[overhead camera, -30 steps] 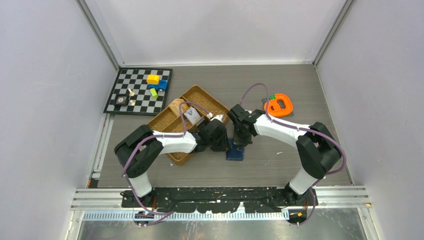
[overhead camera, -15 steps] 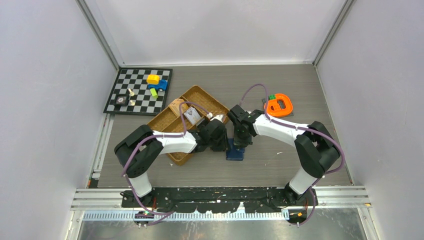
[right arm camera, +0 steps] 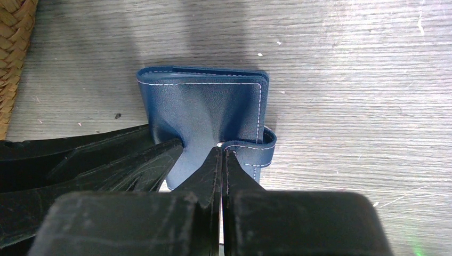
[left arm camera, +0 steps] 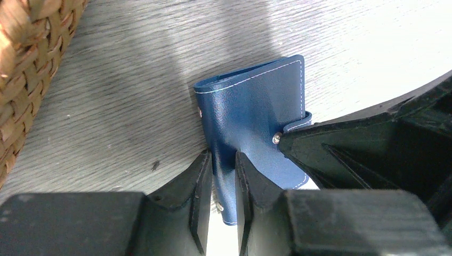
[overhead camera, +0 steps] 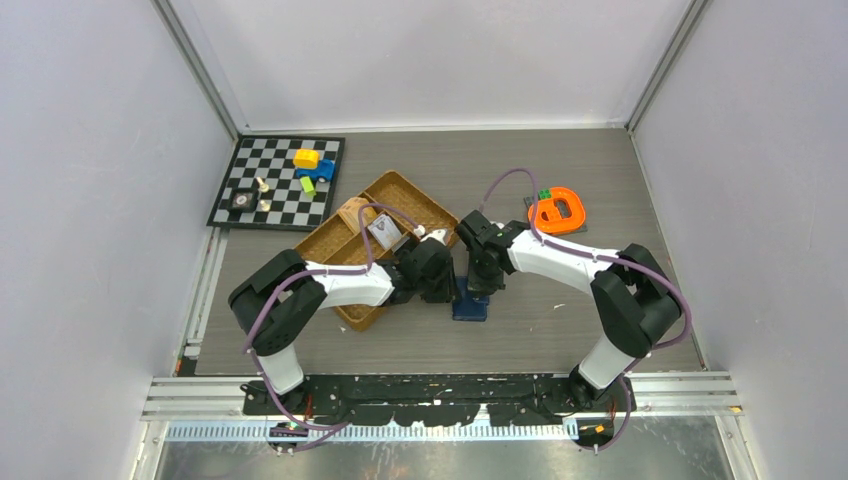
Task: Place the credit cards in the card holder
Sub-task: Close the card holder at the center of the board.
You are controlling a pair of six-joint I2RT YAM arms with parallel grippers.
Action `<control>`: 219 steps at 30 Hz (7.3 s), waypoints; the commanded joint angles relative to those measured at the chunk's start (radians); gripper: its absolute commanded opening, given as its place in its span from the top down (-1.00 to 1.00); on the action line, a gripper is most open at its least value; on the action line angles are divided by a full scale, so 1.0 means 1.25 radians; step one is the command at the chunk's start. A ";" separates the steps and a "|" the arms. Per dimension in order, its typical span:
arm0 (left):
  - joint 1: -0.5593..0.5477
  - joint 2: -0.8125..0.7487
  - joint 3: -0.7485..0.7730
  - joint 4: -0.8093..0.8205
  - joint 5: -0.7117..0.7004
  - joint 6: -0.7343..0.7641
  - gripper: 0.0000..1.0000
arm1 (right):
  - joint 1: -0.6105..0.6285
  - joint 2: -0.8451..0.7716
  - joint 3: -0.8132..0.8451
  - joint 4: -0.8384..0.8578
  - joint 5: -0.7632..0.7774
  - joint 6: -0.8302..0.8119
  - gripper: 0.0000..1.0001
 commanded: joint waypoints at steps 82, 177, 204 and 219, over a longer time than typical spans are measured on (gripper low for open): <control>-0.014 -0.031 -0.026 -0.167 -0.055 0.107 0.58 | 0.003 -0.027 -0.015 0.058 -0.092 -0.039 0.99; -0.013 -0.038 -0.038 -0.166 -0.058 0.103 0.59 | 0.009 -0.041 -0.028 0.113 -0.075 -0.018 0.99; -0.013 -0.044 -0.045 -0.163 -0.058 0.100 0.59 | 0.010 -0.023 -0.044 0.148 -0.061 -0.005 0.99; -0.013 -0.047 -0.051 -0.159 -0.057 0.096 0.59 | 0.035 -0.003 -0.068 0.182 -0.068 0.026 0.99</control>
